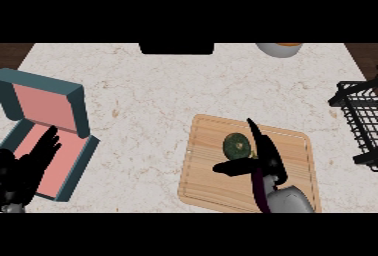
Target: Pick the squash from the cutting board and place it in the tiered basket
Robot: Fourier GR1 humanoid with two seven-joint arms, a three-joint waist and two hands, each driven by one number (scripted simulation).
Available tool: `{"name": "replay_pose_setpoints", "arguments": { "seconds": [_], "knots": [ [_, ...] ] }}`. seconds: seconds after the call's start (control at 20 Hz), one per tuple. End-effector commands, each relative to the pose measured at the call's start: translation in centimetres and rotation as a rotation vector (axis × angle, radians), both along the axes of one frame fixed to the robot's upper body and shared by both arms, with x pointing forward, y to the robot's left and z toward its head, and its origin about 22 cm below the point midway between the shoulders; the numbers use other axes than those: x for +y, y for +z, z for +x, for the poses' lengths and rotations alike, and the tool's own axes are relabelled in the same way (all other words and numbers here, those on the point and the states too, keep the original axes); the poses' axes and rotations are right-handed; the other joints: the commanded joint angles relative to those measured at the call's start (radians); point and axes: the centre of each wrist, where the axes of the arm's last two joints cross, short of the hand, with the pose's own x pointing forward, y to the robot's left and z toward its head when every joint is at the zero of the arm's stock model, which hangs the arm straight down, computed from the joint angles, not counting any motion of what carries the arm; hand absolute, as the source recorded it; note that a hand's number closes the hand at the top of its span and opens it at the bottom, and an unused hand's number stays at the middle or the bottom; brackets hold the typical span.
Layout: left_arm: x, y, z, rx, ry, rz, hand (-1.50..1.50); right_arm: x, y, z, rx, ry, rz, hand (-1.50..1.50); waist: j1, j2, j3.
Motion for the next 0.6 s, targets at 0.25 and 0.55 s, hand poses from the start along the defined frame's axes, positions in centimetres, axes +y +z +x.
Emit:
{"name": "replay_pose_setpoints", "arguments": {
  "seconds": [0.25, 0.55],
  "knots": [
    [-1.9, -0.5, -0.5, 0.015, -0.002, -0.006, 0.0, -0.1, -2.8, -0.3, -0.151, 0.037, -0.041, 1.5, 0.004, 0.016, 0.008],
    [-1.1, -1.5, -2.1, -0.002, 0.008, -0.008, 0.0, 1.4, 0.7, -0.4, -0.209, -0.096, -0.05, 1.5, 0.002, 0.014, 0.007]
  ]
}}
